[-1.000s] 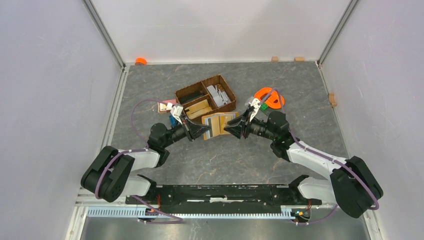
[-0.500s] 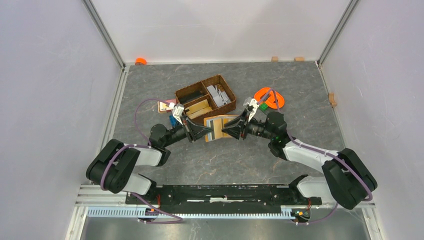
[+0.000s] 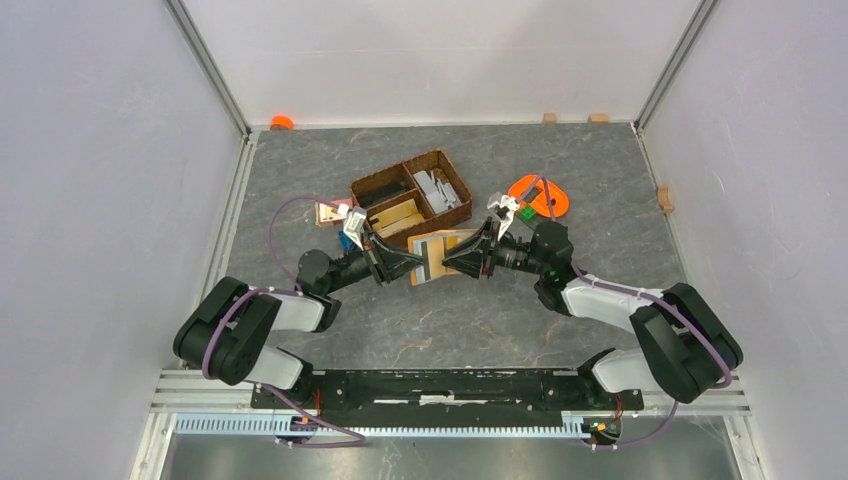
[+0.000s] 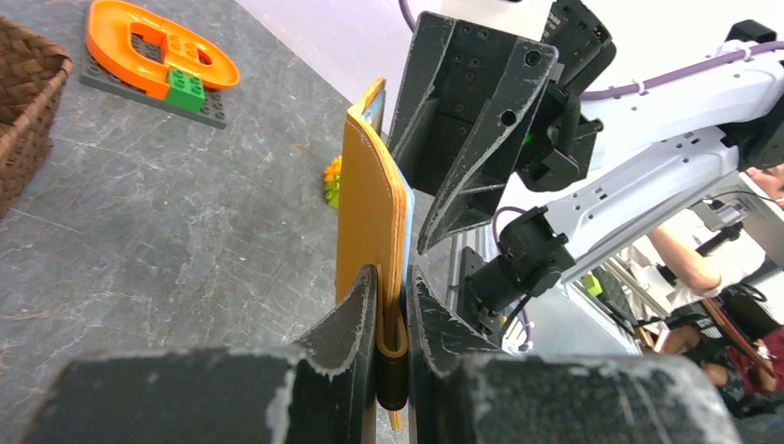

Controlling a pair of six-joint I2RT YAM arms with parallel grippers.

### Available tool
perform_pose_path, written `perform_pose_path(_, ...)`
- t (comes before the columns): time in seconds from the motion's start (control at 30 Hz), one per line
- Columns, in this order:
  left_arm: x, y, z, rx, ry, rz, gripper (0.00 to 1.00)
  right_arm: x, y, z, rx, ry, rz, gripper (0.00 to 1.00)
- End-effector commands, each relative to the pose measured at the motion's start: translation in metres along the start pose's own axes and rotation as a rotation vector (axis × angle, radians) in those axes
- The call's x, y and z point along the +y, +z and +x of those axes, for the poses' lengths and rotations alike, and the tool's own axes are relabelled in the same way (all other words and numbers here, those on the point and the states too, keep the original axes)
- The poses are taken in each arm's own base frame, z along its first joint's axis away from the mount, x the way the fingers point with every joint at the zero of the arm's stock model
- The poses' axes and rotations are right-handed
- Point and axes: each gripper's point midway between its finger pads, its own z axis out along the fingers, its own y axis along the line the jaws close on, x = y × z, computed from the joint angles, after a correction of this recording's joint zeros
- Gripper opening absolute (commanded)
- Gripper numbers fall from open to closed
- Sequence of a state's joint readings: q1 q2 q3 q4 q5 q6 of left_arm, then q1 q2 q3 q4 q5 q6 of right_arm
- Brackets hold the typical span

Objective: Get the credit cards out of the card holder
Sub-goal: Remove the credit card from the card holder.

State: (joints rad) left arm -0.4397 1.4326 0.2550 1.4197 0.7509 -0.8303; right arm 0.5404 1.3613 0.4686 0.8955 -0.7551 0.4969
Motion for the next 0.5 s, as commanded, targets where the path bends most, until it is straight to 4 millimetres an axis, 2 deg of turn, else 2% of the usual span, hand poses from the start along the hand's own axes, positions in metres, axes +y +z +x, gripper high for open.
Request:
perform_pose_path(0.0,-0.025,0.003,-0.013,-0.013,0.039,0.122,0.02,0.003,0.001,-0.008,-0.025,-0.021,-0.022,0.39)
perform_pose_path(0.33,-0.028,0.002,-0.013,-0.013,0.042,0.128,0.02,0.017,0.002,-0.011,-0.036,0.006,-0.109,0.37)
perform_pose_path(0.47,-0.025,0.002,-0.014,-0.028,0.047,0.114,0.02,0.028,-0.001,-0.014,-0.049,0.002,-0.148,0.29)
